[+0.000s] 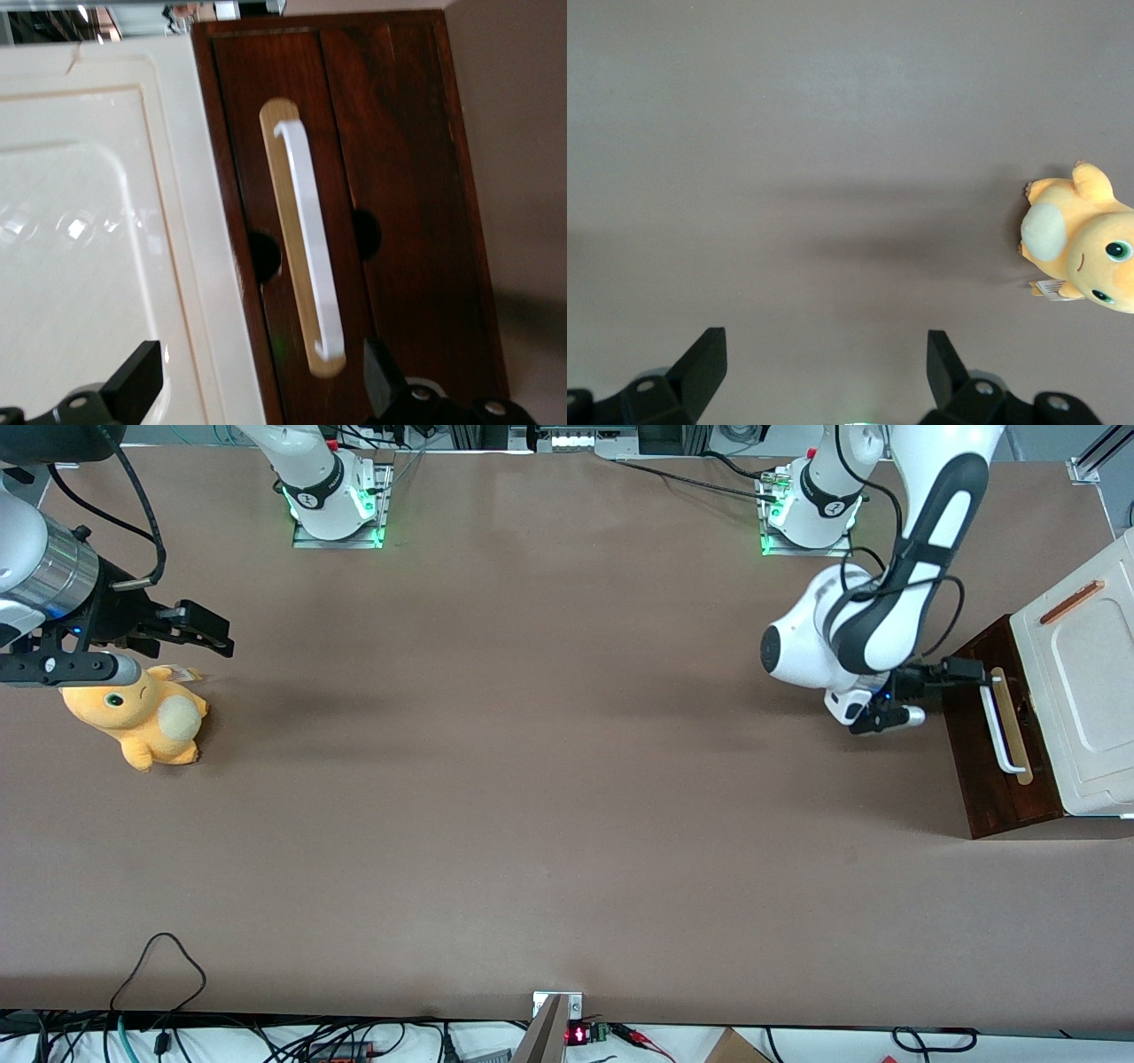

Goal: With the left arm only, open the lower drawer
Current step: 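Lower the open left gripper onto the drawer's white bar handle, then close the left gripper around the white bar handle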

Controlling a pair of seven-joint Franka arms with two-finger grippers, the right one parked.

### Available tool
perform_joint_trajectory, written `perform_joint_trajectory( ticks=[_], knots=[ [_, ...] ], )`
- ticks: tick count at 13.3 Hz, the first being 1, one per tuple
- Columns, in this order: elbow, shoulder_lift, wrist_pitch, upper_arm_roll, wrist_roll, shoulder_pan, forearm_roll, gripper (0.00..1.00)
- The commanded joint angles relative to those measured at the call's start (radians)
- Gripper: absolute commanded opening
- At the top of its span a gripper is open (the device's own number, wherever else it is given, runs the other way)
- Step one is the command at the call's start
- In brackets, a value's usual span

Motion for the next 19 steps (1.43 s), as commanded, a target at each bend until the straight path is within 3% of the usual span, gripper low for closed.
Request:
perform_joint_trajectory(
  ticks=[1,4,8,10,13,19],
  knots=[
    [0.010,0.044,0.103,0.058,-0.051,0.010,0.084,1.00],
    [-0.018,0.068,0.096,0.066,-0.078,0.010,0.117,1.00],
    [-0.095,0.071,0.051,0.082,-0.190,0.012,0.232,0.99],
    [-0.095,0.078,0.050,0.082,-0.194,0.012,0.236,0.92],
    [-0.096,0.078,0.045,0.083,-0.200,0.020,0.236,0.73],
    [-0.102,0.089,0.038,0.095,-0.243,0.027,0.245,0.65]
  ],
)
